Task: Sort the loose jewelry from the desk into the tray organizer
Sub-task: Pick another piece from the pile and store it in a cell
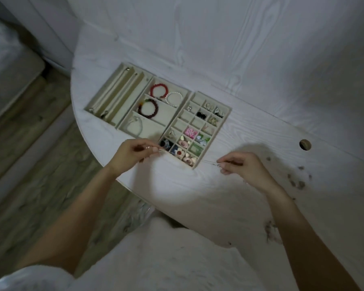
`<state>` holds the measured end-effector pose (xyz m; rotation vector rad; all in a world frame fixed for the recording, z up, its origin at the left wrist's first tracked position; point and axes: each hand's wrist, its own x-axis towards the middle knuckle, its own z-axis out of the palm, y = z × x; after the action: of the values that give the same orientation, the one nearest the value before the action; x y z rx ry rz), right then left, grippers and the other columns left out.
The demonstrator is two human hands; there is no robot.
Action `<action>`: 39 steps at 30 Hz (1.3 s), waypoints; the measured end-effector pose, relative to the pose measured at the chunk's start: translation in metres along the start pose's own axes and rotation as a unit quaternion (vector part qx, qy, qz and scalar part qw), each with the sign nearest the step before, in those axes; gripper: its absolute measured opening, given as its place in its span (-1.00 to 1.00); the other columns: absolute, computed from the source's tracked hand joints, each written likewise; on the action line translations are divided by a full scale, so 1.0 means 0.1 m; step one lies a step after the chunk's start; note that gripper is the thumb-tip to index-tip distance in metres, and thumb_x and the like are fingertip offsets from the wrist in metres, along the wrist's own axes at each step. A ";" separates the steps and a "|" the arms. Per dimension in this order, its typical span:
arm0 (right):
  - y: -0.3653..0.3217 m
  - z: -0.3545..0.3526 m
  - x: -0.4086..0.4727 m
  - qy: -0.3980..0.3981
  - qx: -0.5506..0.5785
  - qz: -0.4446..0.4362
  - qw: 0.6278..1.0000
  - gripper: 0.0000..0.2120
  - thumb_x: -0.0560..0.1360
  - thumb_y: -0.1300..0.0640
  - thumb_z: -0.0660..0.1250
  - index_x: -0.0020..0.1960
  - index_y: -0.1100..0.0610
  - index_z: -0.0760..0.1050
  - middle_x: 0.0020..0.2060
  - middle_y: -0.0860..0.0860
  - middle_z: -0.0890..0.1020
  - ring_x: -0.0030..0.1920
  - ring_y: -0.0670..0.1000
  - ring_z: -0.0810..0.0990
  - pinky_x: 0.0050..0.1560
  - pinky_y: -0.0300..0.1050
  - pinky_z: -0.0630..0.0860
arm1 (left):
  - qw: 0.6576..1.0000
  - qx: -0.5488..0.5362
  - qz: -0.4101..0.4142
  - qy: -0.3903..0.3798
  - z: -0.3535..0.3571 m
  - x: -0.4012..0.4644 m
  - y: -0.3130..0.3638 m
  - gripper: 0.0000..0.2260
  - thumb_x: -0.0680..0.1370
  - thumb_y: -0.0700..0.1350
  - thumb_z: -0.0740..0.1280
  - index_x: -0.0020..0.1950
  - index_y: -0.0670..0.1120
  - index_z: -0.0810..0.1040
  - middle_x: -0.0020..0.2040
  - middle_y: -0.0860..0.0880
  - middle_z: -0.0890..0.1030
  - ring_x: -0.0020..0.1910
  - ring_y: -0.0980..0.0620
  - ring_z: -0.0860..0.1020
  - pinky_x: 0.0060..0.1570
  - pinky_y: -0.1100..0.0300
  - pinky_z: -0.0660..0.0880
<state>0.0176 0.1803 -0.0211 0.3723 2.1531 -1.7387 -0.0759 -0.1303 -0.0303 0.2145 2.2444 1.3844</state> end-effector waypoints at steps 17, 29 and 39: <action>-1.67 1.83 2.33 -0.239 -0.206 -0.178 0.932 -0.63 0.50 0.20 0.36 0.25 -0.05 0.41 0.18 -0.18 0.50 0.21 -0.20 0.45 0.22 -0.33 0.37 | 0.968 -0.128 0.049 0.210 -1.48 0.48 -0.21 -0.87 0.53 -0.11 0.39 0.04 0.01 0.67 -0.09 -0.02 0.68 -0.19 -0.27 0.51 -0.17 -0.01 0.51; -1.74 1.58 3.06 -0.214 -0.210 -0.073 0.951 -0.94 0.53 0.19 0.32 -0.05 0.07 0.56 -0.17 -0.03 0.61 -0.18 -0.14 0.54 -0.07 -0.35 0.49 | 0.955 -0.093 -0.029 0.280 -1.50 0.69 -0.62 -0.91 0.51 -0.10 0.42 -0.06 0.09 0.66 -0.15 0.20 0.66 -0.25 0.15 0.55 -0.17 0.27 0.48; -1.58 1.52 3.61 -0.111 -0.383 -0.132 0.908 -0.89 0.46 0.12 0.42 -0.02 0.07 0.63 -0.13 -0.07 0.61 -0.08 -0.11 0.55 -0.01 -0.30 0.40 | 0.955 0.082 0.025 0.285 -1.15 0.76 -0.82 -0.78 0.53 -0.29 0.35 0.15 -0.12 0.63 0.00 -0.07 0.50 -0.11 0.08 0.51 -0.06 0.50 0.43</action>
<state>-0.3588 -0.0066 -0.0627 -0.3219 2.5616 -0.8433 -0.1878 -0.2319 -0.0841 -0.0911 2.8455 1.4177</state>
